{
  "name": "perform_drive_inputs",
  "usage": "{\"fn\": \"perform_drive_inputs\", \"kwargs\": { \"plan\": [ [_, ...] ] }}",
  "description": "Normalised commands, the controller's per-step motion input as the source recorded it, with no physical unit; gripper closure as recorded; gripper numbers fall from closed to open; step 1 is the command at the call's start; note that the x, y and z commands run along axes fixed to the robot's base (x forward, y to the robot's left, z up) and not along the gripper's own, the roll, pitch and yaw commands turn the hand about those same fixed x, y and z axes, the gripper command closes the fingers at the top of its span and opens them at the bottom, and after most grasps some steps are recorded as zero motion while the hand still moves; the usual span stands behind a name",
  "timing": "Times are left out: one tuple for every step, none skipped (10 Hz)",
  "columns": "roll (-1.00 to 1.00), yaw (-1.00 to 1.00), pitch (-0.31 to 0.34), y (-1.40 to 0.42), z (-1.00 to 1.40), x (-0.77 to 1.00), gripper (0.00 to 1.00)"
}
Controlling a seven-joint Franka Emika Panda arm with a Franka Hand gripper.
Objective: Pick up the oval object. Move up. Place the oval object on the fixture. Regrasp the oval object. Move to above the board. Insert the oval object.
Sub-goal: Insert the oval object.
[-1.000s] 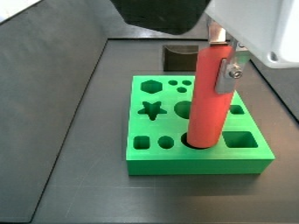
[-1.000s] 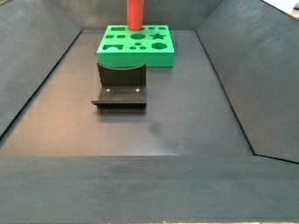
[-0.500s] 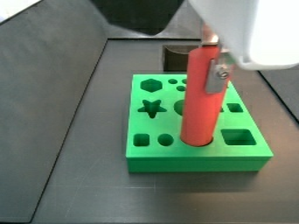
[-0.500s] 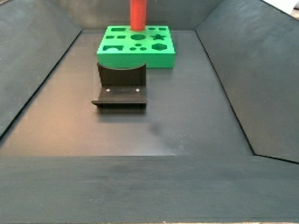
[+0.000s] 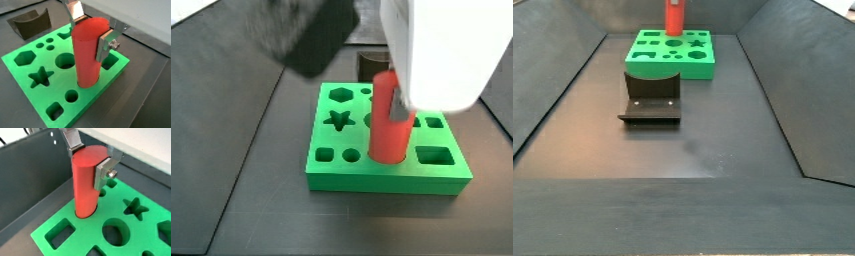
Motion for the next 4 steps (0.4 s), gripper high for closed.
{"fn": "perform_drive_inputs", "kwargs": {
  "plan": [
    [0.24, 0.21, -0.073, -0.23, -0.81, 0.21, 1.0],
    [0.14, 0.25, -0.031, -0.38, -1.0, 0.1, 1.0],
    [-0.03, 0.0, 0.004, 0.0, 0.0, 0.04, 1.0],
    [0.0, 0.0, 0.0, 0.0, 0.0, 0.0, 1.0]
  ]
}}
